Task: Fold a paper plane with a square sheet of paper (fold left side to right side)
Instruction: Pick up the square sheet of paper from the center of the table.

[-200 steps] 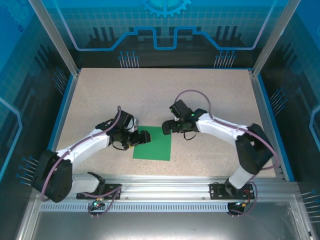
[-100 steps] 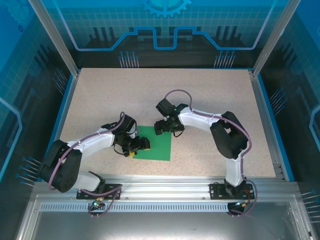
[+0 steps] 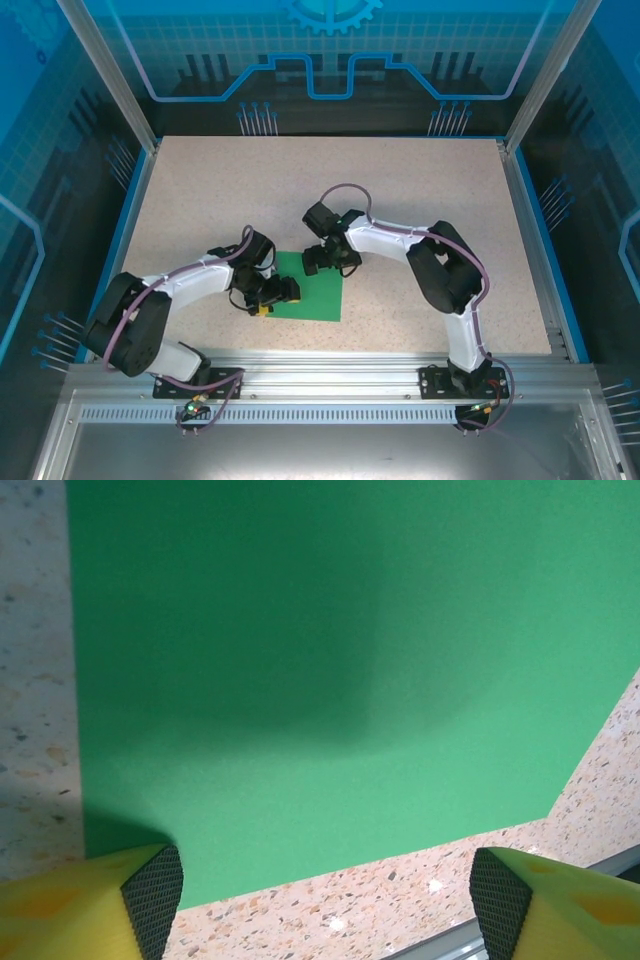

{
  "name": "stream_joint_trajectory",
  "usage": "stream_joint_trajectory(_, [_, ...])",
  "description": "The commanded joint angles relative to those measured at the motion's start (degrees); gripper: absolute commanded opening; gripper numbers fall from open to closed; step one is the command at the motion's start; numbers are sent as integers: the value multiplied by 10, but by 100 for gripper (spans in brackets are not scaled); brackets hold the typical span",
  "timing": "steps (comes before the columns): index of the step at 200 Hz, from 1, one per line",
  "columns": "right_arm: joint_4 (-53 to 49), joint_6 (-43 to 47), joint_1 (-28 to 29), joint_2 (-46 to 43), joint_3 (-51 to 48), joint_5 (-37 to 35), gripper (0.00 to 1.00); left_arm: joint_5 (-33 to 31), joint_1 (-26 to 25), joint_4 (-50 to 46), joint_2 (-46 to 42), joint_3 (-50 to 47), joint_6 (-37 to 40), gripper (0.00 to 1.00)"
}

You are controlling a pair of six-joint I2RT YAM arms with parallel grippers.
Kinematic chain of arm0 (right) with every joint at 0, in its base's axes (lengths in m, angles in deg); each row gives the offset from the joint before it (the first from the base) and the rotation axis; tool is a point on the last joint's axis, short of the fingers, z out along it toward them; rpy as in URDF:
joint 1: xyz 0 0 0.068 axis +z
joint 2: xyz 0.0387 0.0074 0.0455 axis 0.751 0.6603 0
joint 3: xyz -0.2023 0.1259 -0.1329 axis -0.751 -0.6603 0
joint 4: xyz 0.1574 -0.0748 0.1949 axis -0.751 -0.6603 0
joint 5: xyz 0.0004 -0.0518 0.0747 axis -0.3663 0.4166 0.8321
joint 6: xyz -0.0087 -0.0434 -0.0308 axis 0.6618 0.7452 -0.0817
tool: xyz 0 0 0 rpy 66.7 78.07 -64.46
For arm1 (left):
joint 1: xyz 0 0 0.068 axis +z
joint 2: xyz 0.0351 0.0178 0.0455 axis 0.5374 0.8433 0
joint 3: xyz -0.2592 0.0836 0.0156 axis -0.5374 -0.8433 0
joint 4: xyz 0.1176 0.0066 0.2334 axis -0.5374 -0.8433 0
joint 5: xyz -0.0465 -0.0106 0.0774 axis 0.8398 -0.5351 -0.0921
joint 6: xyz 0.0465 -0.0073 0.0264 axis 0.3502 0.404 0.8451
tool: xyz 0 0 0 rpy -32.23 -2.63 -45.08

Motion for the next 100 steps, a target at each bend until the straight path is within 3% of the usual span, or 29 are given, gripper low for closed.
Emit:
stream_joint_trajectory(1, [-22, -15, 31, 17, 7, 73, 94, -6, -10, 1, 22, -7, -6, 76])
stream_joint_trajectory(50, [-19, -9, 37, 12, 12, 102, 91, -13, -19, 4, 44, -1, -5, 74])
stream_joint_trajectory(100, [-17, 2, 31, -1, 4, 90, 74, -22, -22, -3, 34, 6, -4, 74])
